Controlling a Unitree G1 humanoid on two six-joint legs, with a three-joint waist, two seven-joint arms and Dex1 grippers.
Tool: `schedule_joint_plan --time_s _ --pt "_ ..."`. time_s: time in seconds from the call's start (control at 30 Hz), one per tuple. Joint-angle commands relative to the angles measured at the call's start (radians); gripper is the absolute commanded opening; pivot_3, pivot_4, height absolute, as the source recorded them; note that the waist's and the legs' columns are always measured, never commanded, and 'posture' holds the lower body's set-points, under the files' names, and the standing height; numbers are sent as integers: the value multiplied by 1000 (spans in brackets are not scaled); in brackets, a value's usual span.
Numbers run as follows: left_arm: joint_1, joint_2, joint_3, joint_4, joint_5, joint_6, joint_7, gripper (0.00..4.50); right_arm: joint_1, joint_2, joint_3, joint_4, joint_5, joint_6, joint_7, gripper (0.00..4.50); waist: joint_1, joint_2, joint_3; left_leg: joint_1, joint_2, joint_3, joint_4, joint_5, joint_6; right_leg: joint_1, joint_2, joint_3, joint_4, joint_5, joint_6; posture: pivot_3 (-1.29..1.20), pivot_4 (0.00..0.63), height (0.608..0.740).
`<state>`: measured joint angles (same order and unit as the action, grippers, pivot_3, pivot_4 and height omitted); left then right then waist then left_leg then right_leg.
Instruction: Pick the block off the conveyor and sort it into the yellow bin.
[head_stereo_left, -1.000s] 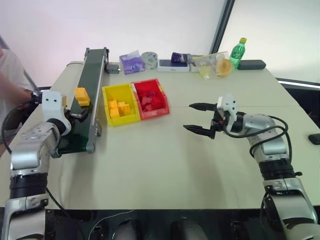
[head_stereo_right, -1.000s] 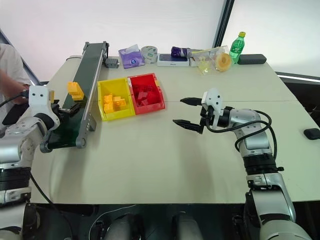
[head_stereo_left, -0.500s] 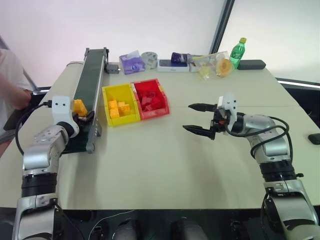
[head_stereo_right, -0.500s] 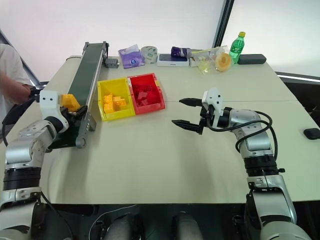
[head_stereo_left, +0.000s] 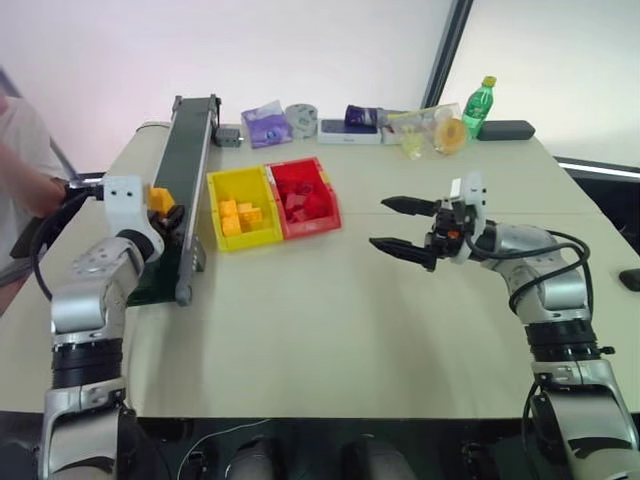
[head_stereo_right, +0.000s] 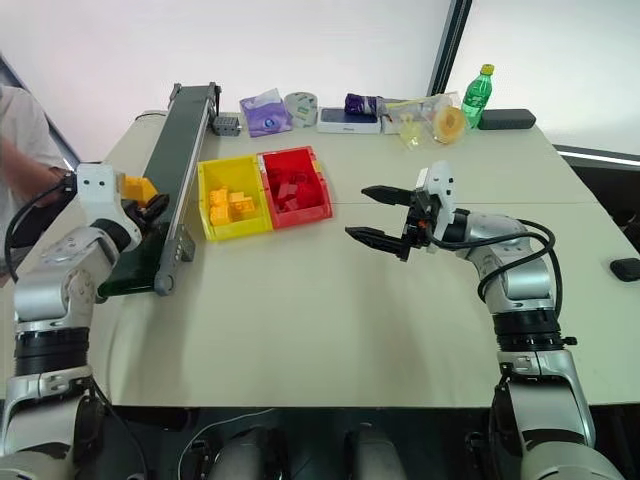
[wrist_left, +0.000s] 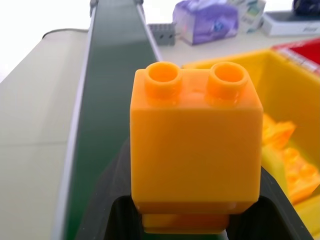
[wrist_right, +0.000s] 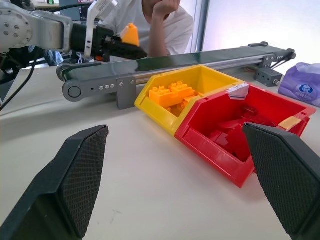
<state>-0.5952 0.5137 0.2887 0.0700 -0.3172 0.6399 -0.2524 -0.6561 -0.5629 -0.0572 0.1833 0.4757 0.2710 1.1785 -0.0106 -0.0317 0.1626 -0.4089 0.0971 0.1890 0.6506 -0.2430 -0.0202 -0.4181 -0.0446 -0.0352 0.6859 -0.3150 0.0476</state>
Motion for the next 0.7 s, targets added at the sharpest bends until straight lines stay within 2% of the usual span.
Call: schedule_joint_plan --time_s 0.03,0.1,0.2,0.33,0.4,0.47,0.53,0.7 --pt "-93 -53 -44 29 19 -54 17 1357 -44 14 -30 -7 19 -15 -20 4500 1 0 0 0 0 0 0 0 0 0 0 0 0 0 0 0 150 740" --pt "-108 -63 -56 48 32 -65 14 1357 -47 16 -30 -3 17 -16 -23 4500 -2 0 0 0 -1 0 0 0 0 0 0 0 0 0 0 0 150 740" --pt "-228 -138 -94 227 56 -145 30 1357 -40 14 -23 -12 6 -22 -24 4500 -3 0 0 0 -1 0 0 0 0 0 1 0 0 0 0 0 150 740" --pt "-324 -172 -115 438 114 -266 46 1357 -30 8 -24 -25 4 -23 -32 4500 -3 0 0 0 -2 0 0 0 0 0 1 0 0 0 0 0 150 740" --pt "-364 -189 -106 519 106 -308 37 2399 -22 1 -24 -32 1 -26 -35 4500 -6 0 0 0 -2 0 0 0 0 -1 1 0 0 0 0 0 150 740" --pt "-389 -193 -114 572 110 -344 11 3222 -16 -2 -26 -40 4 -24 -39 4500 -6 0 0 0 -2 1 -1 0 0 -1 1 0 0 0 0 0 150 740" --pt "-402 -188 -122 596 131 -363 27 4352 -11 -5 -28 -44 5 -23 -43 4500 -7 0 0 0 -2 1 -1 0 0 -2 1 0 0 0 0 0 150 740" --pt "-395 -166 -111 559 139 -373 25 4438 -6 -8 -27 -48 7 -23 -47 4500 -6 0 0 0 -2 1 -1 0 0 -2 1 0 0 0 0 0 150 740"
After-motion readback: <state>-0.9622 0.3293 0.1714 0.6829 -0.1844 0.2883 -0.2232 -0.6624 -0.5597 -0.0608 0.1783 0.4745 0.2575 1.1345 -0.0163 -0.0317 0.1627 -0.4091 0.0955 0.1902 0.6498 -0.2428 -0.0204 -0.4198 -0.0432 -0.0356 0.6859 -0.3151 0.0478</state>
